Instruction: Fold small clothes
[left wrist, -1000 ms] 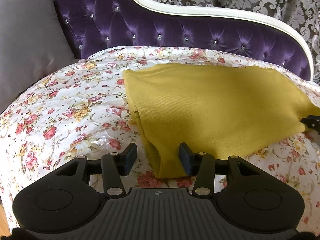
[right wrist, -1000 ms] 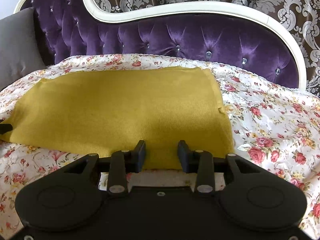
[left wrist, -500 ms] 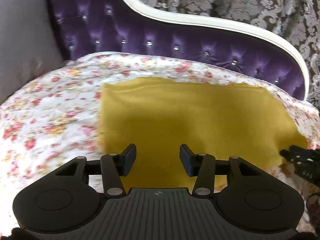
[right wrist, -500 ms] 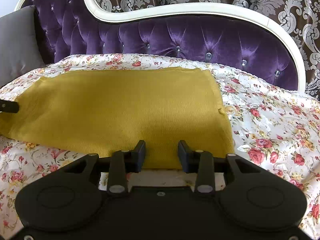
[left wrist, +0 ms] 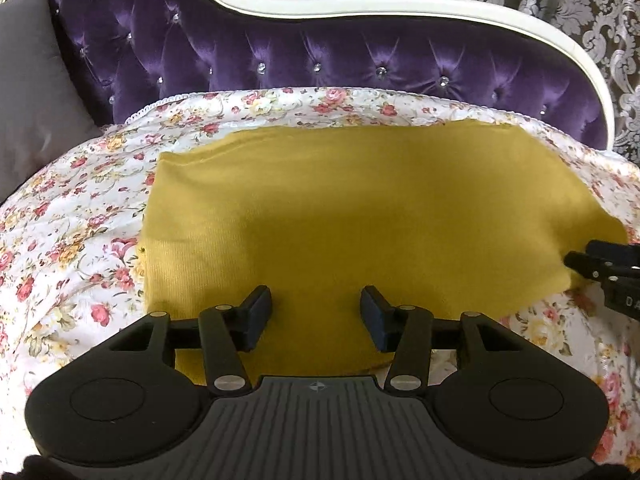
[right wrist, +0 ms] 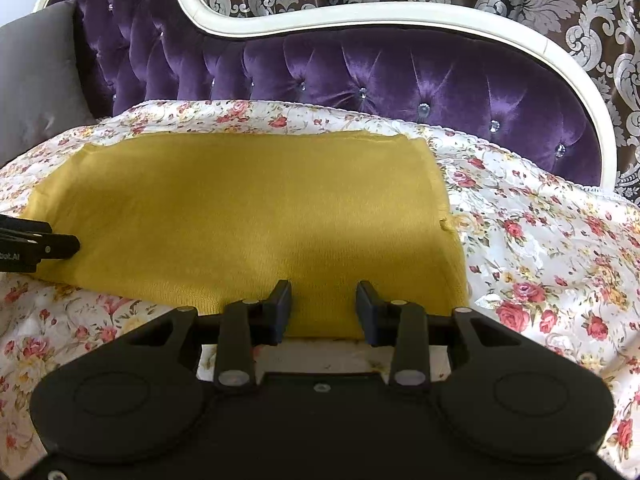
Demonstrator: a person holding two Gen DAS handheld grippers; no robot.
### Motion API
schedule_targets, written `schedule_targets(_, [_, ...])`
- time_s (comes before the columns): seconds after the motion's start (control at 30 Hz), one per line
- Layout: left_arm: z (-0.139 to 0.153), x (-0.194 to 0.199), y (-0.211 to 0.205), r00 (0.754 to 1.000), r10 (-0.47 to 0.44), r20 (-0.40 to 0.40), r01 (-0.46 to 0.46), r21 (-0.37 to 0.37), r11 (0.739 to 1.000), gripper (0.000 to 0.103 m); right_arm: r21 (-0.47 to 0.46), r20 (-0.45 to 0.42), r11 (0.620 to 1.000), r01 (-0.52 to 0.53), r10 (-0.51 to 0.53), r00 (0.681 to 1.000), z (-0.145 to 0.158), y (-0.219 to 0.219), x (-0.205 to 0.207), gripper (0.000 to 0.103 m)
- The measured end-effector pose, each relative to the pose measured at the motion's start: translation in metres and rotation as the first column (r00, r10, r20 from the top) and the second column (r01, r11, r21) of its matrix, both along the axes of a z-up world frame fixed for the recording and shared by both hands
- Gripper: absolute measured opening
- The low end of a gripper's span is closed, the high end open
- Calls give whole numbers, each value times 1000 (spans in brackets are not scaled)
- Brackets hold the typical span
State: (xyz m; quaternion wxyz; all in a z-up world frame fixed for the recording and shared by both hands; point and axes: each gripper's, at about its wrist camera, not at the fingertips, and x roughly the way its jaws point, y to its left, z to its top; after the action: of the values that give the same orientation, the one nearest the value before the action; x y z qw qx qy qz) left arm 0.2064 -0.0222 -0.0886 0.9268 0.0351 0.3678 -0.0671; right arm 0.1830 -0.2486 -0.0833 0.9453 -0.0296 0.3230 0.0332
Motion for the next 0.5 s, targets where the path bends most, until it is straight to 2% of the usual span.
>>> schedule_targets(0.33, [2,1,-2,1000,1,-7,-1,-4,1000,49,-50,-36,997,-57,55,998,7,0,-3,48])
schedule_targets(0.5, [2,0,-2,1000,2,-2,-2,-4,1000,49,-50,-65,996,-73,70,995,13,-8,-9,57])
